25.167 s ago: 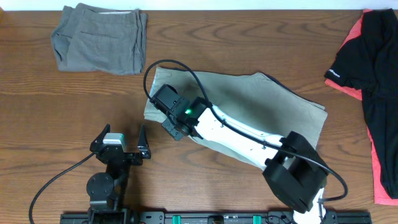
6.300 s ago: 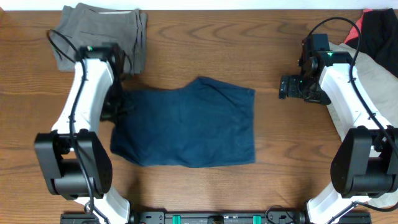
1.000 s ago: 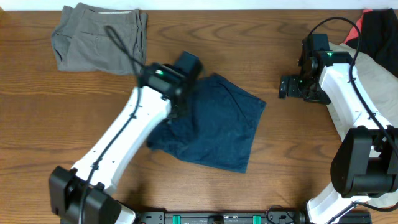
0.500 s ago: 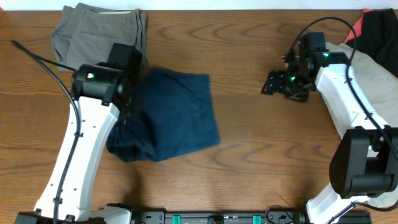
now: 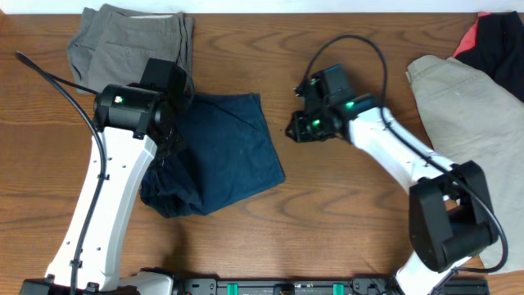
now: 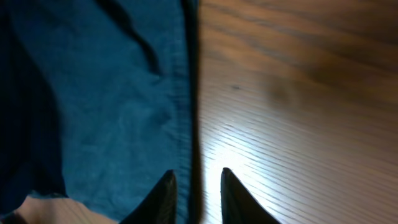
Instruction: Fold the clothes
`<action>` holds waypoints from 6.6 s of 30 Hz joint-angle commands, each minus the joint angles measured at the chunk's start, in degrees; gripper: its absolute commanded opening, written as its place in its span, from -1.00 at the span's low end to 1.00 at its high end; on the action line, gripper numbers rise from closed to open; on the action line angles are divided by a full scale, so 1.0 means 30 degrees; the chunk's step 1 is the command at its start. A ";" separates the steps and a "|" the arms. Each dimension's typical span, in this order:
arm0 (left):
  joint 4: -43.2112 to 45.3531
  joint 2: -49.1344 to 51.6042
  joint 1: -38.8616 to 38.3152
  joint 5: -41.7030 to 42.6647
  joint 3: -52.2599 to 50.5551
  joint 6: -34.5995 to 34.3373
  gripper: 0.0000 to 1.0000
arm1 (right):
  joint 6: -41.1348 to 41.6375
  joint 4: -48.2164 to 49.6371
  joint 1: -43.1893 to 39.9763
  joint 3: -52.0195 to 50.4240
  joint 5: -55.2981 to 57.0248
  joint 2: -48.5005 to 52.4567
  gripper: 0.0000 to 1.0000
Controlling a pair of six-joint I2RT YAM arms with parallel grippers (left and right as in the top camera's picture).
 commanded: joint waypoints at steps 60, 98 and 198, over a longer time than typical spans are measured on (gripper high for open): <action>0.7322 0.6193 -0.5166 0.6091 0.0000 0.2514 -0.42 | 0.0721 0.0452 -0.1523 0.0561 -0.3643 0.5413 -0.67; 0.5115 0.6047 -0.0182 0.6506 -0.4459 0.4503 -0.35 | -0.1894 -0.5435 0.2047 0.2834 -0.2353 0.1195 -0.52; 0.7031 -0.1945 0.0488 0.8364 -0.8910 0.3279 0.95 | 0.0066 -0.4918 -0.6681 0.3577 0.5763 -0.3359 0.98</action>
